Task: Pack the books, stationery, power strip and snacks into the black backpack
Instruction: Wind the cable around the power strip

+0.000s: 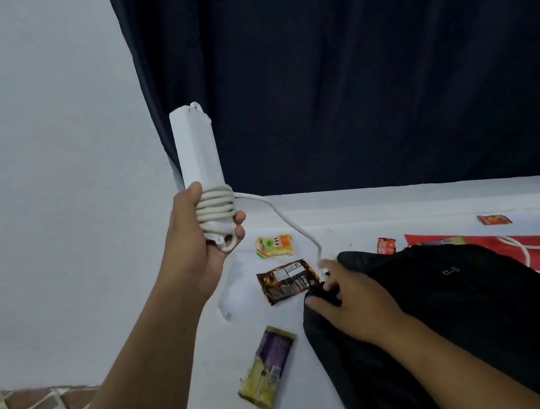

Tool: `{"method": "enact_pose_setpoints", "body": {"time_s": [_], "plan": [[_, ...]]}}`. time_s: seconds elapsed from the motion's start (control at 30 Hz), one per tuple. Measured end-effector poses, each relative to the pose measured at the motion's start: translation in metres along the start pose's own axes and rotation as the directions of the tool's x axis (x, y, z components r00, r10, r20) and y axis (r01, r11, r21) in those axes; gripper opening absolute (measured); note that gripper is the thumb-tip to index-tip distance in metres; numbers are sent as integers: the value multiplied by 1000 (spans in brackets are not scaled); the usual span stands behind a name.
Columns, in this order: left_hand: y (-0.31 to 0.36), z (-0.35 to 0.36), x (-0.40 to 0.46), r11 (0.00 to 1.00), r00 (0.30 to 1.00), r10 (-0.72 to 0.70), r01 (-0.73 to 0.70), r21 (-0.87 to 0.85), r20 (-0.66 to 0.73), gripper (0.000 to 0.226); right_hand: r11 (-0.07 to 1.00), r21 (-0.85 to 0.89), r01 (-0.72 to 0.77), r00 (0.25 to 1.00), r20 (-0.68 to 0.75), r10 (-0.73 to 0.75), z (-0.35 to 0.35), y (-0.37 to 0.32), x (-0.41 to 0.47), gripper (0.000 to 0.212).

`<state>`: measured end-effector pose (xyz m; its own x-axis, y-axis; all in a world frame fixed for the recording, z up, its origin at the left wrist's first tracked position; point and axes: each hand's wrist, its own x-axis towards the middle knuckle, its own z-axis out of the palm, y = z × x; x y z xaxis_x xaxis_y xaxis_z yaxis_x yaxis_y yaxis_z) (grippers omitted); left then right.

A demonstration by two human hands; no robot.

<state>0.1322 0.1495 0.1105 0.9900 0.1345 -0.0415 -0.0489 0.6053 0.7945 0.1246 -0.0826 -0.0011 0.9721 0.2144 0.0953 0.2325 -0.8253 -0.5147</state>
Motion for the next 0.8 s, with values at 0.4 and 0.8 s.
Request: {"method": "enact_pose_setpoints", "body": {"time_s": [0.4, 0.8], "plan": [[-8, -61, -22, 912, 989, 72, -14, 410, -127, 57, 962, 266, 61, 952, -304, 23, -58, -38, 117, 26], [-49, -67, -28, 818, 964, 143, 12, 575, -223, 34, 956, -29, 293, 924, -249, -291, -91, -48, 93, 24]]}}
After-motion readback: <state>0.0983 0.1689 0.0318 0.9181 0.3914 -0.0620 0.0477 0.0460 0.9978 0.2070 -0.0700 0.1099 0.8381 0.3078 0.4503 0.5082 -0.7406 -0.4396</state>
